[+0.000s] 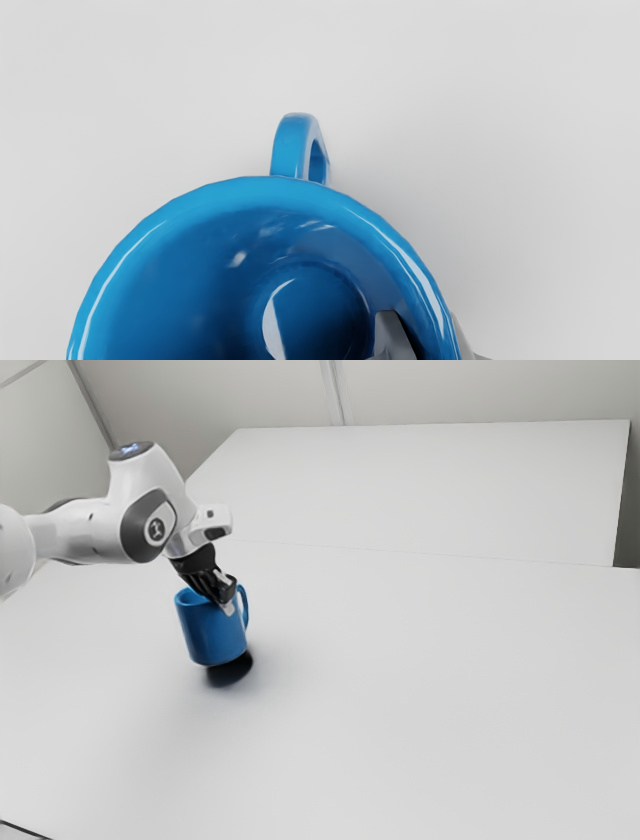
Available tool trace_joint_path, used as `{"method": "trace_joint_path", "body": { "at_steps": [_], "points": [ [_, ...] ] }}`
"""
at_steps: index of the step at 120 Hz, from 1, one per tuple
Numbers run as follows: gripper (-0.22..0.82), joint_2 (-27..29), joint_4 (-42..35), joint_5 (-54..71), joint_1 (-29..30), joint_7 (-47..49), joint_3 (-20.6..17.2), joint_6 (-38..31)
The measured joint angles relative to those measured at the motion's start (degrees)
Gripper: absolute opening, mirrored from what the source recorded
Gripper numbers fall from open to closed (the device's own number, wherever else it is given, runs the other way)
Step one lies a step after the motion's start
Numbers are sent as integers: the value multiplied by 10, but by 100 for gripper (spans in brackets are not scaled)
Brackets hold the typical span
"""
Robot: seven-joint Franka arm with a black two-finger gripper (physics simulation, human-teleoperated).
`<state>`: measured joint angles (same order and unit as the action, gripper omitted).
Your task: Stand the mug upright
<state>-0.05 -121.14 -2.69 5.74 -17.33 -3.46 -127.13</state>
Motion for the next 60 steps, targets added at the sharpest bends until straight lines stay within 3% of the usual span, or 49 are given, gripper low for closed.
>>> {"method": "trace_joint_path", "body": {
  "at_steps": [44,60],
  "points": [
    [-18,-8,-31,1,-16,33,1,-73],
    [11,-11,-33,-8,-4,33,-15,-77]
  ]
}}
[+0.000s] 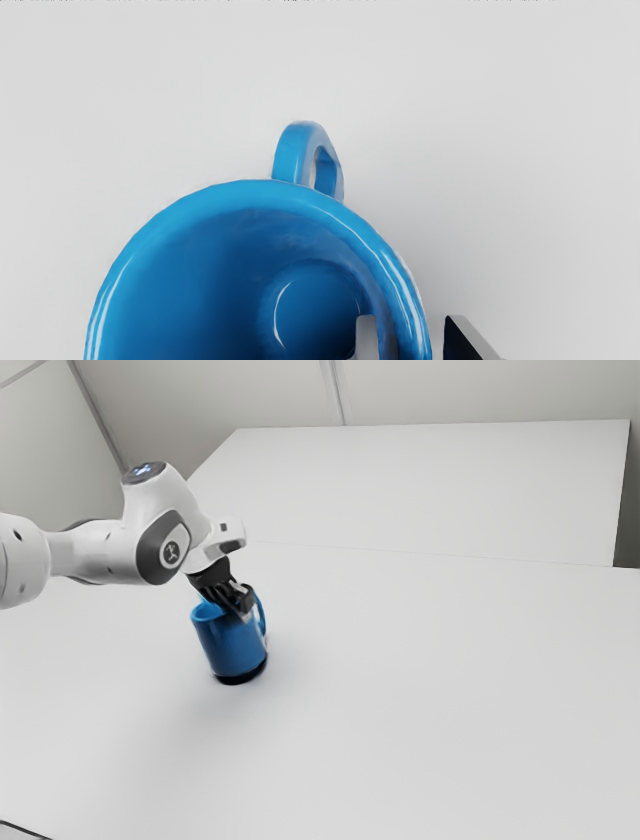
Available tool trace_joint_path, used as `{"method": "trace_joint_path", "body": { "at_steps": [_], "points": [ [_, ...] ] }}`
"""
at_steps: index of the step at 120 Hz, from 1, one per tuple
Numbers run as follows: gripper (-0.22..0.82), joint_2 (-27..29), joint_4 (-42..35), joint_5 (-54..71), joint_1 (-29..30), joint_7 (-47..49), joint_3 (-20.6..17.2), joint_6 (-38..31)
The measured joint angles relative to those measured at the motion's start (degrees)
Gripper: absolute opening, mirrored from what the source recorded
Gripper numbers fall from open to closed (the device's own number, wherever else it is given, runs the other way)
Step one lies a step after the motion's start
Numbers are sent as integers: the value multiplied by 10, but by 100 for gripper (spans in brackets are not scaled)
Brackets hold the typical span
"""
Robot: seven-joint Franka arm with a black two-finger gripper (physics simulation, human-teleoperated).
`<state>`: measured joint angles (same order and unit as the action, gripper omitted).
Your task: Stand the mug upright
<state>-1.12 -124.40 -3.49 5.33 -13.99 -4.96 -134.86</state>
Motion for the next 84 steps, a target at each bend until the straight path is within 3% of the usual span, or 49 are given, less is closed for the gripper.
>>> {"method": "trace_joint_path", "body": {
  "at_steps": [14,31,49,84],
  "points": [
    [32,11,0,1,-4,-2,-1,2],
    [46,33,4,2,-10,-5,1,10],
    [53,47,30,9,-10,-4,3,28],
    [59,46,171,53,-12,19,4,157]
  ]
}}
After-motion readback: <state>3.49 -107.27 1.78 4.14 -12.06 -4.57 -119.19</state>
